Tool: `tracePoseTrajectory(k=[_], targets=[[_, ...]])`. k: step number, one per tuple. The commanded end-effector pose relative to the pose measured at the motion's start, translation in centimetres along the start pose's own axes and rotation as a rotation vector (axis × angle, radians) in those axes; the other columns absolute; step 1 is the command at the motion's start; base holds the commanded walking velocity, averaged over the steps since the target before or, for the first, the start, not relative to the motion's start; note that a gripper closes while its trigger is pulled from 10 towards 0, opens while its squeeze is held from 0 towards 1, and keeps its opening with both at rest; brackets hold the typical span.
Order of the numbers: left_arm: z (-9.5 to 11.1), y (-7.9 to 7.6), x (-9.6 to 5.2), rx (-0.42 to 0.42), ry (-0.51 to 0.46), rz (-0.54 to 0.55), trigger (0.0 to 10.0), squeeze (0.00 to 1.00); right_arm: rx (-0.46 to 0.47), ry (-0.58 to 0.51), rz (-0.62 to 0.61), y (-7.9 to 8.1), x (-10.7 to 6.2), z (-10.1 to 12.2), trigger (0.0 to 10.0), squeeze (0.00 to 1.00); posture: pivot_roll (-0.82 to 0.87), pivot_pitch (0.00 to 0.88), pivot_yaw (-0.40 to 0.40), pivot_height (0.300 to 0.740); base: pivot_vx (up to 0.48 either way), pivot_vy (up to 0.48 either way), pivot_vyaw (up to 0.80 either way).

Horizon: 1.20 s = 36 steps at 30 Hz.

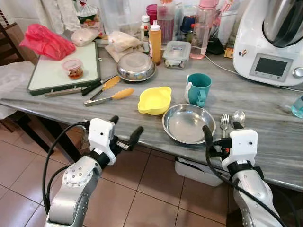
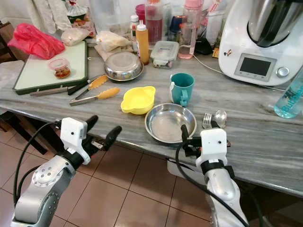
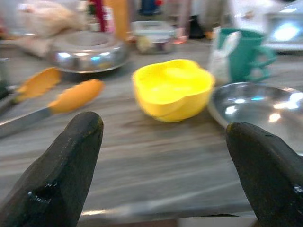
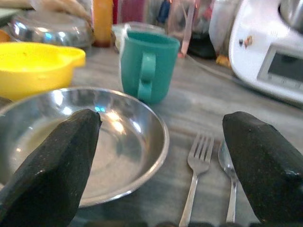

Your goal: Setting the table

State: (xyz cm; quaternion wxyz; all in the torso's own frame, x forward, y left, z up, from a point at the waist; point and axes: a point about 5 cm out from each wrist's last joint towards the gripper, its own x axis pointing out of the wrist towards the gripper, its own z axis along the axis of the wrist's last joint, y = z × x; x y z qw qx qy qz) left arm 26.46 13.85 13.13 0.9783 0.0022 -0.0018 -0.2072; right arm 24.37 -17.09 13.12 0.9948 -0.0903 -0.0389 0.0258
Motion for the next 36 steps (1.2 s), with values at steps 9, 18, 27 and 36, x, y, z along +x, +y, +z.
tracePoseTrajectory(k=[9, 18, 27, 36], targets=[[-0.8, 3.0, -1.4, 0.098, 0.032, 0.236, 10.0, 0.0, -0.037, -0.02, -0.006, -0.3, -0.8, 0.2, 10.0, 1.0, 0.02, 0.0, 0.054, 0.74, 0.0, 0.0, 0.0], [-1.7, 3.1, -1.8, 0.111, 0.07, 0.279, 10.0, 0.0, -0.053, -0.016, -0.014, -0.6, -0.9, 0.2, 10.0, 1.0, 0.02, 0.0, 0.048, 0.74, 0.0, 0.0, 0.0], [-1.8, 2.6, -1.8, 0.118, 0.069, 0.301, 10.0, 0.0, -0.081, -0.017, -0.014, -0.2, -0.8, 0.2, 10.0, 1.0, 0.02, 0.0, 0.048, 0.74, 0.0, 0.0, 0.23], [-1.6, 2.4, -1.5, 0.118, 0.055, 0.315, 10.0, 0.0, -0.108, -0.026, 0.002, 0.4, -0.7, 0.4, 10.0, 1.0, 0.02, 0.0, 0.045, 0.74, 0.0, 0.0, 0.8]])
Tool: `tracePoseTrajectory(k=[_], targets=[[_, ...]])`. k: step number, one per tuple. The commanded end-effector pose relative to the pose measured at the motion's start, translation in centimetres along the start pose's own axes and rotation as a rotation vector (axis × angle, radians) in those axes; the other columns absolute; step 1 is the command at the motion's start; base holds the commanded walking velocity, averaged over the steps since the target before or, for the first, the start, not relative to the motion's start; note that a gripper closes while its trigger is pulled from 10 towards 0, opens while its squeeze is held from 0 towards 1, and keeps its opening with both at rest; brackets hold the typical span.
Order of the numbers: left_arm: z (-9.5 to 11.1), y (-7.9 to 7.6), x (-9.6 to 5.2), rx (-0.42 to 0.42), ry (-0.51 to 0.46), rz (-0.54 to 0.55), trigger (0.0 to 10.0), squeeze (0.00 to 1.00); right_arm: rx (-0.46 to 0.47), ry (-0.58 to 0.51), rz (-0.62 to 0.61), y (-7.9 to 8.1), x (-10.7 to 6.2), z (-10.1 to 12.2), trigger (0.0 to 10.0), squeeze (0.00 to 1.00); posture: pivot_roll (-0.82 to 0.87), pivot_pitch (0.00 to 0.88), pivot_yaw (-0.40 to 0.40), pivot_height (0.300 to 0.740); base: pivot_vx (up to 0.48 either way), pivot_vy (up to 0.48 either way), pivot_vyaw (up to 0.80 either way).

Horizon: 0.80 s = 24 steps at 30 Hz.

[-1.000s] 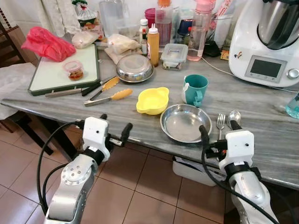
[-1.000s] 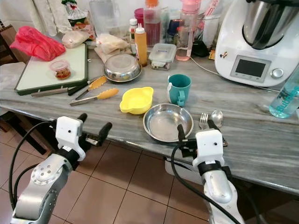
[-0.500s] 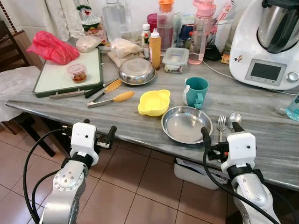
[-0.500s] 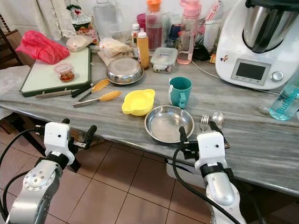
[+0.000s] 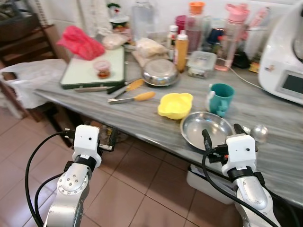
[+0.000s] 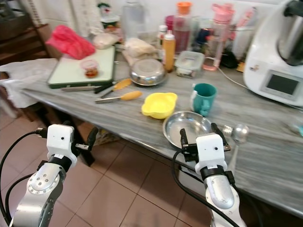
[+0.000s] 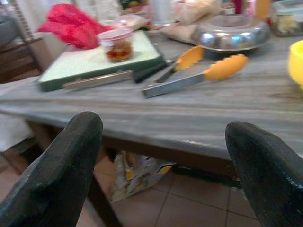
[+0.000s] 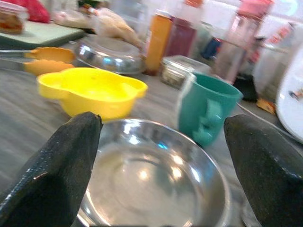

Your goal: Setting the table

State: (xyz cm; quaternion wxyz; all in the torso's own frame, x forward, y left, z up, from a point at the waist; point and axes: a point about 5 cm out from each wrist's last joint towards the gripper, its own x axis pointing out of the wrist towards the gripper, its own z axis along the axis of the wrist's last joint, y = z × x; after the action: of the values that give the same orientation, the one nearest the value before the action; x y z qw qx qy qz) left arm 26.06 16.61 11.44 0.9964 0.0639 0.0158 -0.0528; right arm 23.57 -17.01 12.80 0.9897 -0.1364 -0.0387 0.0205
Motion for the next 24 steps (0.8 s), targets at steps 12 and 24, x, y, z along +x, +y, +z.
tracePoseTrajectory(k=[12, 24], targets=[[0.1, 0.22, 0.09, 0.029, -0.009, 0.035, 10.0, 0.0, -0.017, -0.038, 0.003, 0.16, 0.36, 0.82, 10.0, 1.0, 0.02, 0.003, 0.051, 0.74, 0.0, 0.0, 0.8], [-0.24, 0.36, 0.38, 0.043, 0.005, 0.067, 10.0, 0.0, -0.014, -0.045, 0.009, 0.24, 0.54, 0.94, 10.0, 0.99, 0.02, 0.008, 0.056, 0.74, 0.0, 0.0, 0.8]])
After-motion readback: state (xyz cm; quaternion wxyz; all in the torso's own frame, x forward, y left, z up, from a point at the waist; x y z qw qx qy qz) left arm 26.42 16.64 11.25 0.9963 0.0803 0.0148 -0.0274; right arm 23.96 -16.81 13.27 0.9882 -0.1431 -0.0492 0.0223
